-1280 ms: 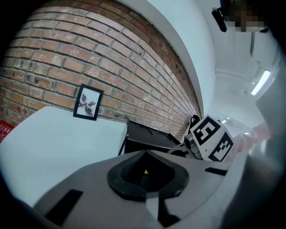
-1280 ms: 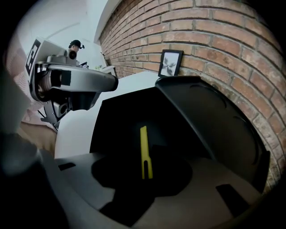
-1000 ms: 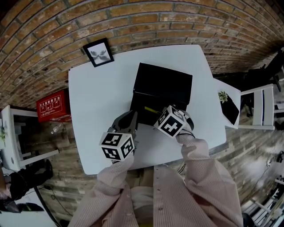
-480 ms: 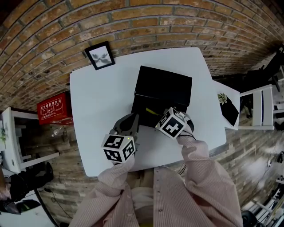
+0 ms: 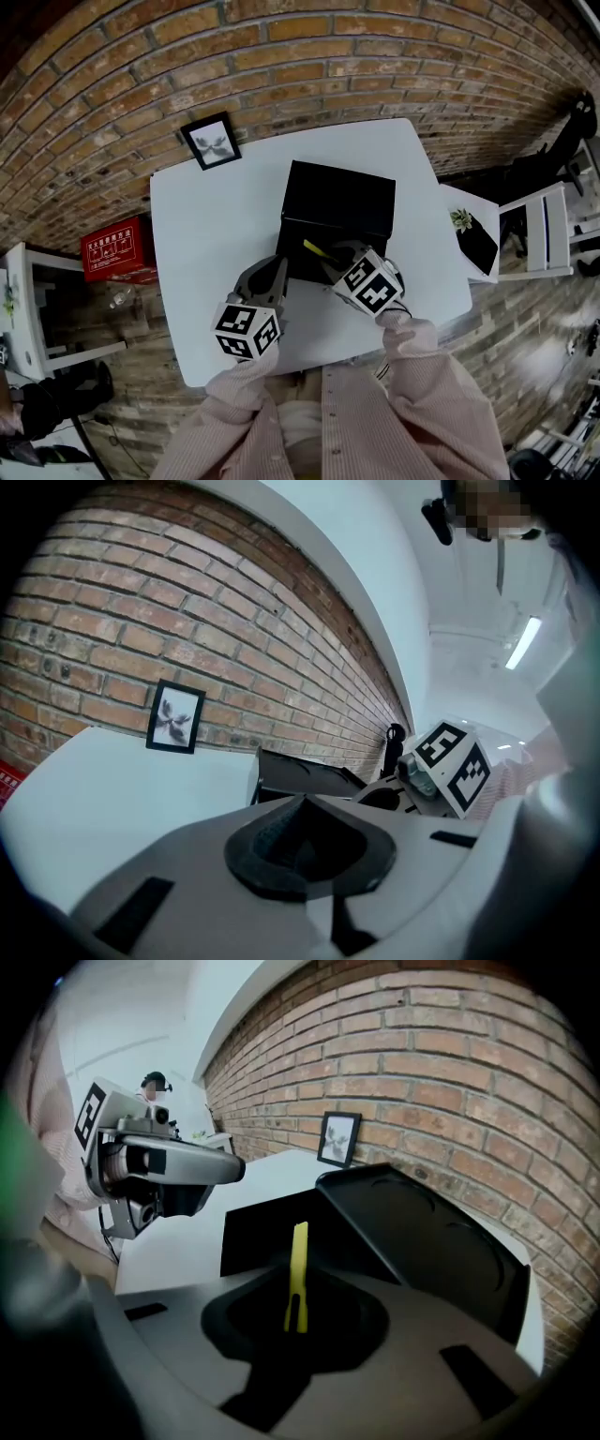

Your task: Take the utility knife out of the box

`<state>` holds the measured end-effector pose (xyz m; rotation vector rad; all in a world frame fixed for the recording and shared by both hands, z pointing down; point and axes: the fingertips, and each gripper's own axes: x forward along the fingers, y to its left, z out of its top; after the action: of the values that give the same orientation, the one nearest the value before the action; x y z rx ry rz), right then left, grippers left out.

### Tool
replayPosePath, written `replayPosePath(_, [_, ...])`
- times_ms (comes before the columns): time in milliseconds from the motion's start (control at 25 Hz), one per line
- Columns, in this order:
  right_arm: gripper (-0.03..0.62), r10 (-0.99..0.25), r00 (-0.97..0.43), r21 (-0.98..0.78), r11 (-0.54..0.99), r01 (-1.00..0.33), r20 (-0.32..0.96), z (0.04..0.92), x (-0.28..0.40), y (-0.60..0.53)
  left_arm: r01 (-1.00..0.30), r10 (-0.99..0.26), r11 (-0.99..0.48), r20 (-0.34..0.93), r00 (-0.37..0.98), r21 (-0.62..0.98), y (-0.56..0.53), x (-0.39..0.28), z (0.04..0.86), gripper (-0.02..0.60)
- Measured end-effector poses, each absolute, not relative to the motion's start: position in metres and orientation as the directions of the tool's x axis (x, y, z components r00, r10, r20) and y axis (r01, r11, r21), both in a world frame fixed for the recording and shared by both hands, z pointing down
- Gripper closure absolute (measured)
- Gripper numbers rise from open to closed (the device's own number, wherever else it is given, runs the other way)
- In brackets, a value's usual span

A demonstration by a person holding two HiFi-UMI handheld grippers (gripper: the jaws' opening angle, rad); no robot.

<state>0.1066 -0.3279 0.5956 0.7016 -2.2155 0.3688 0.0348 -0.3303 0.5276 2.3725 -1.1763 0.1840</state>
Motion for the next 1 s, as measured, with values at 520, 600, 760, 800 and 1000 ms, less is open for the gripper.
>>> replayPosePath(520, [0.533, -0.61, -0.605, -0.041, 0.686, -0.727, 0.512, 0.532, 0.118, -0.328, -0.778, -0.758, -0.552, 0.209, 0.618, 0.299, -0.326, 0.02, 0.482, 0.589])
replayPosePath(600, [0.533, -0.642, -0.604, -0.052, 0.664, -0.746, 0.472, 0.524, 0.12, -0.327, -0.781, -0.766, -0.554, 0.193, 0.614, 0.288, -0.327, 0.016, 0.474, 0.589])
replayPosePath(760, [0.533, -0.707, -0.599, -0.092, 0.614, -0.783, 0.378, 0.503, 0.126, -0.324, -0.789, -0.781, -0.55, 0.165, 0.602, 0.273, -0.325, 0.008, 0.457, 0.589])
replayPosePath(800, [0.533, -0.723, -0.595, -0.108, 0.6, -0.793, 0.352, 0.498, 0.129, -0.324, -0.79, -0.784, -0.551, 0.157, 0.6, 0.269, -0.324, 0.007, 0.453, 0.589])
replayPosePath(1000, [0.533, -0.783, -0.571, -0.164, 0.547, -0.821, 0.247, 0.471, 0.143, -0.32, -0.797, -0.798, -0.552, 0.123, 0.59, 0.244, -0.323, 0.002, 0.432, 0.589])
